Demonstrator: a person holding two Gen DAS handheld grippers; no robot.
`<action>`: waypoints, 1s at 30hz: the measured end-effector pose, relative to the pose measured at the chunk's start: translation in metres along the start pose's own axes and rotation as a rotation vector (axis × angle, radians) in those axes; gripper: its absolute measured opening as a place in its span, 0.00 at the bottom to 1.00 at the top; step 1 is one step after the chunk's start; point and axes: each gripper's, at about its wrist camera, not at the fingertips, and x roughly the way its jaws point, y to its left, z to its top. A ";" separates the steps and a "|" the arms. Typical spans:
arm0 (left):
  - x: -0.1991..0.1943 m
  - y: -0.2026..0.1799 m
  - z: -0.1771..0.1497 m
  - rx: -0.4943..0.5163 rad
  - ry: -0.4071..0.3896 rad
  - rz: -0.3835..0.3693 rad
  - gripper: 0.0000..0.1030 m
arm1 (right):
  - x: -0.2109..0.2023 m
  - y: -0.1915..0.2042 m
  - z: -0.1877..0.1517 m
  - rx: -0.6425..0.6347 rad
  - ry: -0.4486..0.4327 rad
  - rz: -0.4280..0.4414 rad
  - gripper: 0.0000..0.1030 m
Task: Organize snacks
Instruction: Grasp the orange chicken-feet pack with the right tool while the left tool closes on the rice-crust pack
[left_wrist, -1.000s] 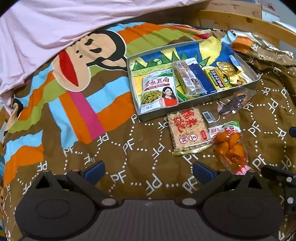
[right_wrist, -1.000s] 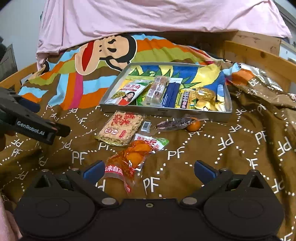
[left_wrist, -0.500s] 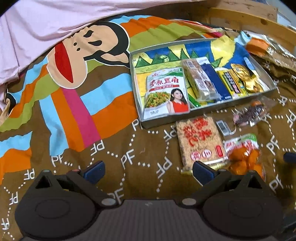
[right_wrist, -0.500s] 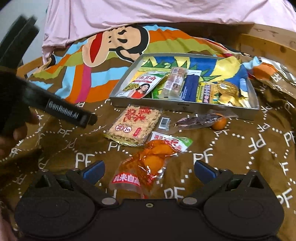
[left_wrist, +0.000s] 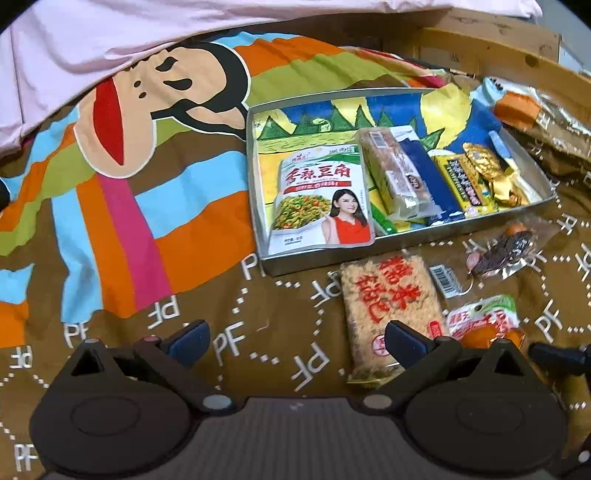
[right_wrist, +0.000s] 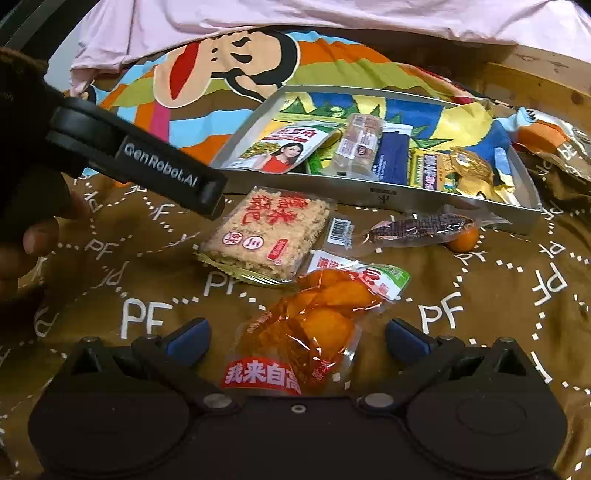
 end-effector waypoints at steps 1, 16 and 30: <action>0.001 0.000 0.000 -0.006 -0.002 -0.013 1.00 | 0.000 0.001 -0.001 -0.006 0.001 -0.017 0.92; 0.029 -0.031 0.003 0.026 0.009 -0.197 0.99 | -0.016 -0.008 0.000 -0.052 -0.017 -0.215 0.53; 0.052 -0.042 0.006 0.035 0.062 -0.186 0.92 | 0.003 -0.013 -0.003 -0.062 -0.009 -0.198 0.68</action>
